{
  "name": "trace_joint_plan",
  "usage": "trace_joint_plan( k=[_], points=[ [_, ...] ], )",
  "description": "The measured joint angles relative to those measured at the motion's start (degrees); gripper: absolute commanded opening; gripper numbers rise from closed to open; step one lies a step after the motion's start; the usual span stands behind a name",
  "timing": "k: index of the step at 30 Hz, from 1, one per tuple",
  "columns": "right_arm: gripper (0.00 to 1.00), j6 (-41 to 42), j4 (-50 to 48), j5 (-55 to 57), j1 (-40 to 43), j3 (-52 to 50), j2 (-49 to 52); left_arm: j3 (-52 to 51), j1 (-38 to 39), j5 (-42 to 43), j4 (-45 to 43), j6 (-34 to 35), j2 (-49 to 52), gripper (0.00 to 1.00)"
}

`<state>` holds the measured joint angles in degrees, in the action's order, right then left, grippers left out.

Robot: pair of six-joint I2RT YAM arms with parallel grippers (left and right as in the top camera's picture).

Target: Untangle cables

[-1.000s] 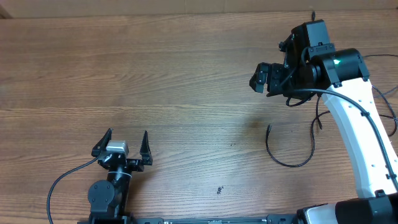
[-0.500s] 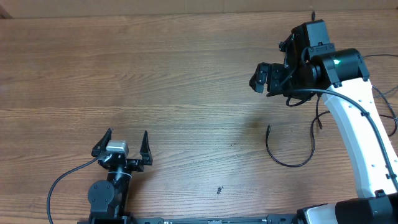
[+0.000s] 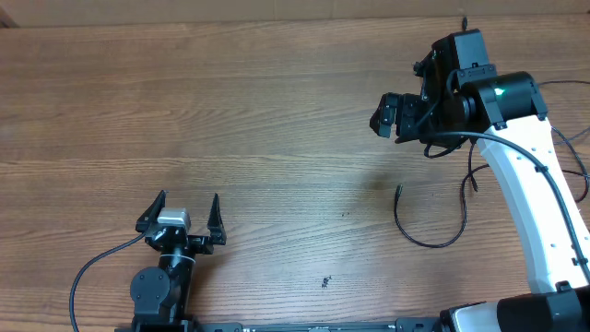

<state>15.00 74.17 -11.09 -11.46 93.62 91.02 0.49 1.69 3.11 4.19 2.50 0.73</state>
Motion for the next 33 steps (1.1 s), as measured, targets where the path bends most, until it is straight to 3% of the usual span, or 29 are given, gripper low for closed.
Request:
trace_joint_plan(
  k=[10, 19, 33],
  points=[
    [1.00, -0.04, -0.76, 1.90, 0.00, 0.00, 0.00, 0.00, 0.00, 0.00, 0.00, 0.00, 0.00, 0.99],
    [1.00, -0.07, -10.34, 3.87, -3.48, -2.51, -0.02, 0.00, 0.00, -0.02, 0.02, 0.00, 0.00, 1.00],
    [1.00, -0.07, -48.68, 6.45, -6.27, -39.45, -14.34, 0.00, 0.00, -0.39, 0.09, -0.02, 0.02, 1.00]
  ],
)
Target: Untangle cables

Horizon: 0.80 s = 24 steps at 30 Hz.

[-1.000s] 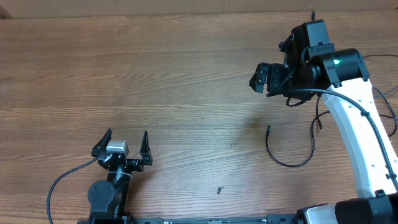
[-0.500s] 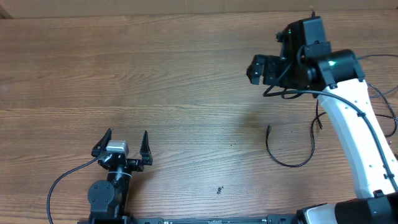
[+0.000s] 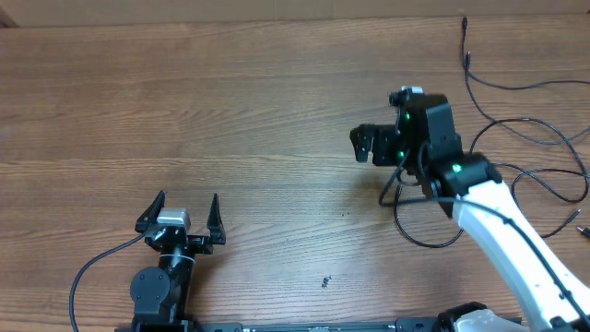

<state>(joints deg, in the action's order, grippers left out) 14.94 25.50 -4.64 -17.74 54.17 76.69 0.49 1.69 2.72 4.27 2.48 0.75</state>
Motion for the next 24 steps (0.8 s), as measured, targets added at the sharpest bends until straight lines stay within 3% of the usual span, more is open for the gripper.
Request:
trace_joint_plan(
  k=[8, 24],
  points=[
    [1.00, 0.07, -15.21, 0.39, 0.13, -14.62, -14.19, 0.02, 0.00, -0.02, 0.00, -0.13, 0.00, 1.00],
    [1.00, 0.04, -26.36, 0.17, 9.66, -33.92, -44.68, 0.00, 0.00, 0.00, 0.00, -0.13, 0.00, 1.00]
  ],
)
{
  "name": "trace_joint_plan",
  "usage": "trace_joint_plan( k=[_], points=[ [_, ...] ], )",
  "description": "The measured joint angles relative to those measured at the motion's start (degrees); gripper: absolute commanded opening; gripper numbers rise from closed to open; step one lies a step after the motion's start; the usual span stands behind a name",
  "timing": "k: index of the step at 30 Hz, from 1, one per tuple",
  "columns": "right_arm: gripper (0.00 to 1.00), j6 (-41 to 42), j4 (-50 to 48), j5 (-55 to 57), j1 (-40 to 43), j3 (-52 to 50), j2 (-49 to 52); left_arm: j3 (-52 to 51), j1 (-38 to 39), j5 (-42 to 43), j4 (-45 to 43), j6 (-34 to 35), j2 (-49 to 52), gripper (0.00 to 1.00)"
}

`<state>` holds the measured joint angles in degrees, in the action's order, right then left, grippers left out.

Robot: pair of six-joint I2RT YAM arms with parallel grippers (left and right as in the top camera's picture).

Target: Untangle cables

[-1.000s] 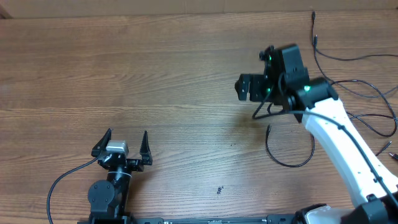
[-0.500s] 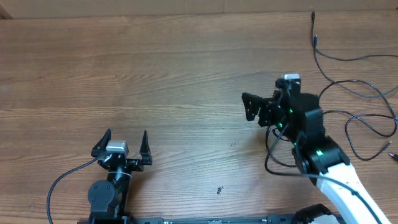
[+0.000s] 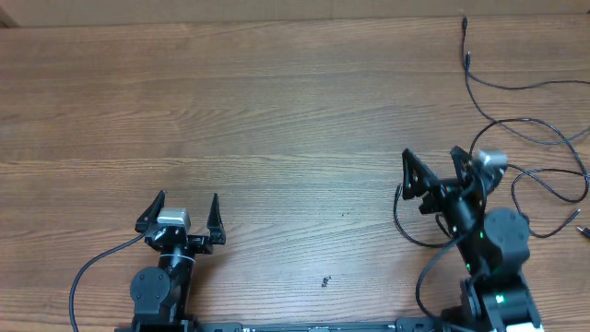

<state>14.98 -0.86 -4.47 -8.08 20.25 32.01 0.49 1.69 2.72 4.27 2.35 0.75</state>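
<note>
Thin black cables (image 3: pixel 516 129) lie loosely over the right part of the wooden table, running from the far right corner down into loops near the right edge. One curved cable end (image 3: pixel 402 226) lies just left of the right arm. The right gripper (image 3: pixel 430 159) stands open near the front right, just above that curved end, with nothing between its fingers. Over at the front left, the left gripper (image 3: pixel 188 197) is also open and empty, far from all the cables.
The wooden table (image 3: pixel 277 120) fills the view. The left arm's own black lead (image 3: pixel 92 267) curves off toward the front left edge. A small dark speck (image 3: pixel 325 281) marks the wood near the front middle.
The right arm has moved from the middle right of the table back to the front right, and its gripper now stands open. The cables and left arm have not moved.
The right arm first reached out over the far right, covering much of the cable pile. Then it was nearer the middle, above the curved cable end. Now it sits at the front right, open. The left arm stayed still throughout.
</note>
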Motion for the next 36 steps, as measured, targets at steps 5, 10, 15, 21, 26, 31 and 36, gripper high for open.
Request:
trace_joint_plan(
  k=[5, 10, 15, 21, 26, 31, 36],
  points=[
    [1.00, -0.04, -7.04, -0.02, 0.28, -9.29, -8.66, 0.00, 0.00, 0.00, 0.02, 0.00, 0.00, 1.00],
    [1.00, 0.00, -12.52, -0.02, 0.44, -17.22, -15.45, 0.00, 0.00, 0.00, 0.00, 0.00, 0.00, 1.00],
    [1.00, -0.02, -8.33, 0.04, 0.63, -19.19, -18.14, 0.02, 0.00, 0.00, 0.00, 0.00, 0.00, 1.00],
    [1.00, -0.02, 2.73, 0.22, 2.08, -19.19, -22.58, 0.00, 0.00, 0.00, 0.02, 0.00, 0.00, 1.00],
    [1.00, -0.07, 5.84, 0.44, 2.21, -19.19, -28.20, 0.00, 0.00, 0.00, 0.00, 0.00, 0.00, 0.99],
    [1.00, -0.07, 5.79, 0.42, 2.36, -19.19, -31.23, 0.02, 0.00, 0.00, 0.00, 0.00, 0.00, 1.00],
    [1.00, -0.07, 5.77, 0.44, 2.38, -19.19, -31.23, 0.00, 0.00, 0.00, 0.00, 0.00, 0.00, 1.00]
  ],
)
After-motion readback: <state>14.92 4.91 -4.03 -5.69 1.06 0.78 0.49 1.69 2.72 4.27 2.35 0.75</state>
